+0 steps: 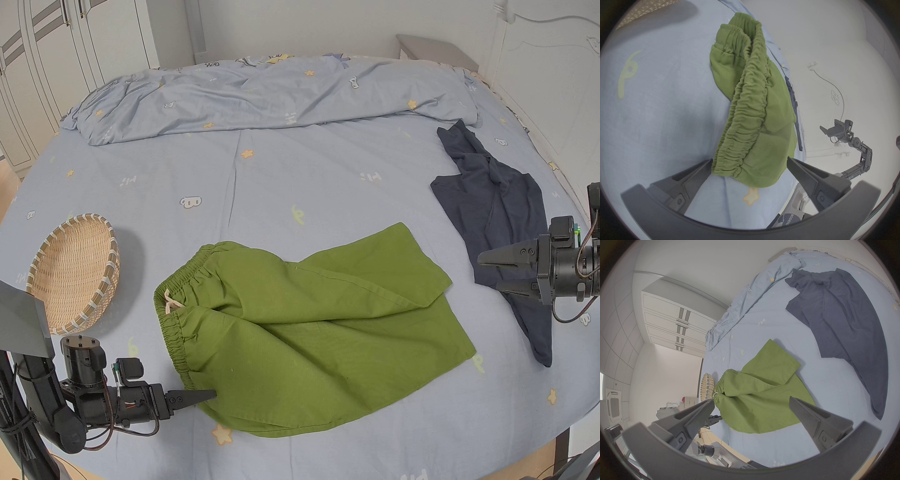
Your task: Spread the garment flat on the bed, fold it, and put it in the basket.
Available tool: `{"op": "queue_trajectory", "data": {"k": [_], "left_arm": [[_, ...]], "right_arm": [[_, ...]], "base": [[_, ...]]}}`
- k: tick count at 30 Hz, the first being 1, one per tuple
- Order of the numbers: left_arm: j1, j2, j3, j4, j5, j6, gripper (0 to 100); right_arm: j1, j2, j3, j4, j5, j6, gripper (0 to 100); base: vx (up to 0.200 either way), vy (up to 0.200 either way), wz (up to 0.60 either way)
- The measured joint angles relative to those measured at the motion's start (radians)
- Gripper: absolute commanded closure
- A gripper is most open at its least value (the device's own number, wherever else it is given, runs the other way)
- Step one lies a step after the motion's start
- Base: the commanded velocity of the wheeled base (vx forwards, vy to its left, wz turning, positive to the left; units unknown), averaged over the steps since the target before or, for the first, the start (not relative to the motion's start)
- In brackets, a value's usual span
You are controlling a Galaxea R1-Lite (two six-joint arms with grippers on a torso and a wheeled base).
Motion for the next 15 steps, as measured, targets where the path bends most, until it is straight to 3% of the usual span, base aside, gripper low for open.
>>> {"op": "queue_trajectory", "data": {"k": [6,7,15], "left_arm": [[-0.003,-0.001,0.000,0.004,0.001,-0.034,0],[-0.002,-0.005,0.000,0.006,0.002,-0.040,100],[0.009,-0.039,0.000,0.010,0.004,-0.064,100]], "right_arm": [[0.000,0.000,0.001,0.000,0.000,0.000,0],[0.000,0.000,0.001,0.000,0.000,0.000,0],[0.001,0.002,0.010,0.000,0.000,-0.001,0]], "base": [[0.000,0.000,0.00],[0.000,0.000,0.00],[0.000,0.000,0.00]]}}
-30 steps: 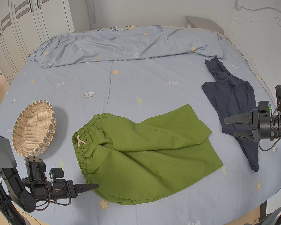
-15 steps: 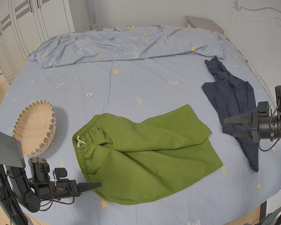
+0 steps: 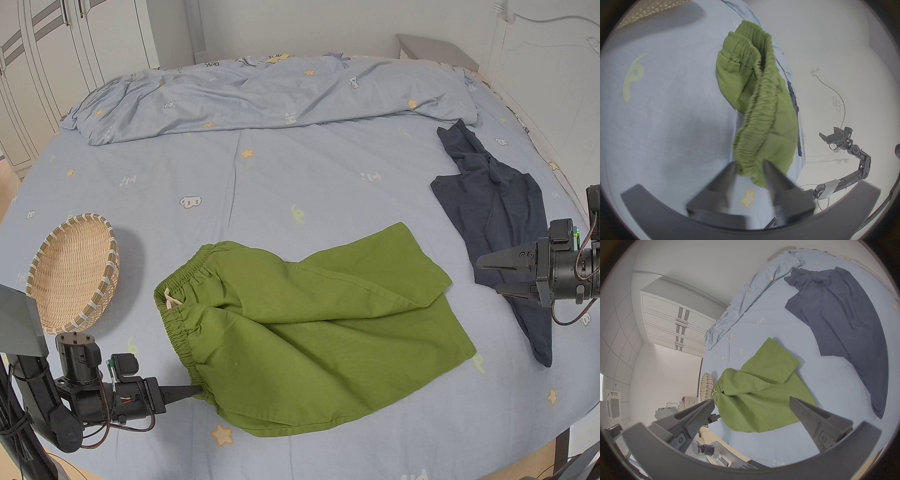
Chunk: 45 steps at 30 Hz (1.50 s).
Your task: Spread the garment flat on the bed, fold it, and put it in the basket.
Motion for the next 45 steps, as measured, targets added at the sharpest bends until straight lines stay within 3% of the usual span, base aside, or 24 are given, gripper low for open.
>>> {"op": "queue_trajectory", "data": {"k": [13,21,30,35,38,45], "left_arm": [[0.014,-0.066,0.000,0.101,0.000,0.000,100],[0.064,-0.245,0.001,0.325,-0.008,0.006,100],[0.151,-0.370,0.000,0.519,-0.013,0.080,100],[0.171,-0.392,0.000,0.589,-0.015,0.132,100],[0.177,-0.400,0.000,0.611,-0.015,0.145,100],[0.181,-0.442,0.000,0.638,-0.015,0.151,100]], "right_arm": [[0.000,0.000,0.001,0.000,0.001,0.000,0],[-0.009,-0.002,0.050,0.001,-0.002,-0.006,0],[-0.064,0.106,0.200,-0.005,0.005,-0.197,0],[-0.110,0.224,0.251,-0.064,0.056,-0.318,0],[-0.135,0.272,0.281,-0.121,0.113,-0.333,0],[-0.156,0.332,0.317,-0.187,0.163,-0.339,0]], "base": [[0.000,0.000,0.00],[0.000,0.000,0.00],[0.000,0.000,0.00],[0.000,0.000,0.00],[0.000,0.000,0.00],[0.000,0.000,0.00]]}}
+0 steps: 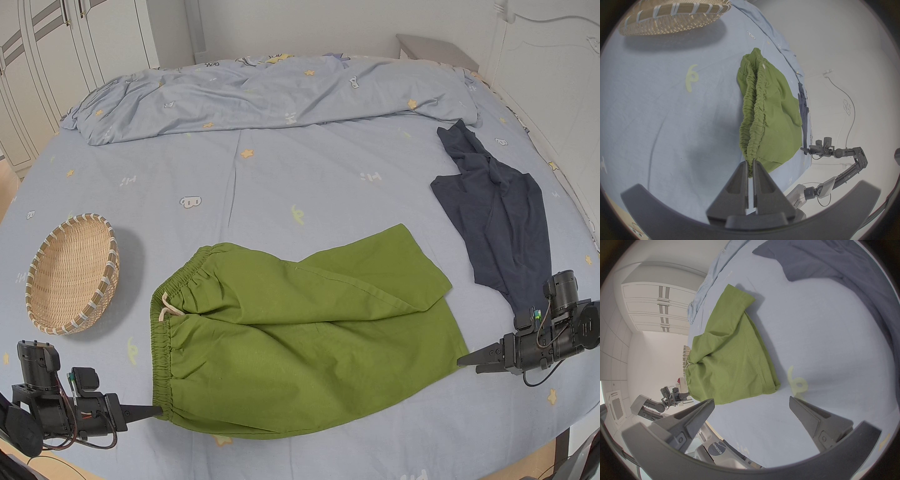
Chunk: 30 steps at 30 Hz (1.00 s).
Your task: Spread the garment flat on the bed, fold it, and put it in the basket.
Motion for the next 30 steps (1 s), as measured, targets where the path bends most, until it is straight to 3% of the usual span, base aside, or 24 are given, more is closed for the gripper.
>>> {"op": "queue_trajectory", "data": {"k": [5,17,24,30], "left_arm": [[-0.001,-0.014,0.000,0.001,0.000,0.000,100],[-0.005,-0.031,0.000,0.003,-0.003,0.000,100],[-0.010,-0.034,0.000,0.006,-0.002,-0.001,100],[-0.011,-0.036,0.000,0.009,-0.002,-0.002,100]], "right_arm": [[-0.002,0.041,0.004,-0.072,0.048,0.001,0],[-0.002,0.157,-0.005,-0.204,0.074,0.006,0],[-0.009,0.198,0.003,-0.272,0.186,0.011,0],[-0.019,0.216,0.005,-0.278,0.204,0.010,0]], "base": [[0.000,0.000,0.00],[0.000,0.000,0.00],[0.000,0.000,0.00],[0.000,0.000,0.00]]}}
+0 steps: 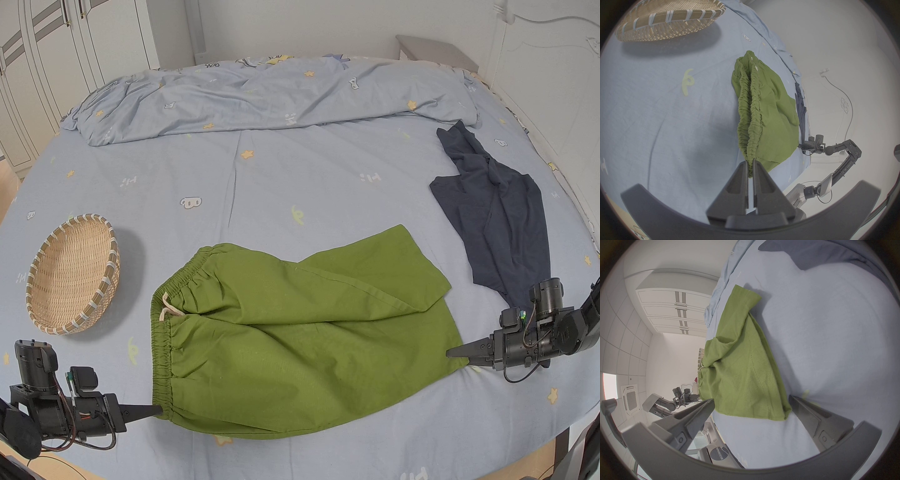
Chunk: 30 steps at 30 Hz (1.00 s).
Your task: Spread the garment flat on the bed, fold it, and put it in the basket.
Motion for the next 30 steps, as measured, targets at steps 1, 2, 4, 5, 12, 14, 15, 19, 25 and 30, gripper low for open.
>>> {"op": "queue_trajectory", "data": {"k": [1,2,4,5,12,14,15,19,25,30], "left_arm": [[-0.001,0.000,0.000,0.000,0.000,0.000,100],[-0.001,0.000,0.000,0.000,0.000,0.001,100],[-0.001,0.001,0.000,-0.001,0.000,0.001,100],[0.000,0.001,0.000,-0.002,-0.001,0.001,100],[0.009,0.003,0.000,-0.001,0.000,0.002,100],[0.010,0.003,0.000,-0.001,0.000,0.001,100],[0.010,0.003,0.000,-0.001,0.000,0.002,100],[0.016,0.003,0.000,-0.001,0.000,0.002,100],[0.066,0.005,0.000,-0.011,-0.018,0.001,100],[0.150,0.019,-0.013,-0.014,-0.099,0.006,100]], "right_arm": [[-0.001,0.002,0.000,0.000,0.000,0.000,100],[-0.004,0.003,0.001,0.000,0.001,0.000,100],[-0.012,0.004,0.001,0.000,0.000,0.000,100],[-0.016,0.005,0.002,0.001,-0.001,0.000,100],[-0.043,0.009,0.005,0.004,-0.008,0.000,100],[-0.052,0.009,0.005,0.005,-0.007,-0.001,100],[-0.056,0.009,0.005,0.004,-0.006,-0.001,100],[-0.077,0.003,0.008,0.007,-0.004,-0.002,100],[-0.083,-0.063,0.059,0.004,-0.024,-0.004,100],[-0.056,-0.174,0.148,0.001,-0.125,-0.005,100]], "base": [[0.000,0.000,0.00],[0.000,0.000,0.00],[0.000,0.000,0.00],[0.000,0.000,0.00],[0.000,0.000,0.00],[0.000,0.000,0.00],[0.000,0.000,0.00],[0.000,0.000,0.00],[0.000,0.000,0.00],[0.000,0.000,0.00]]}}
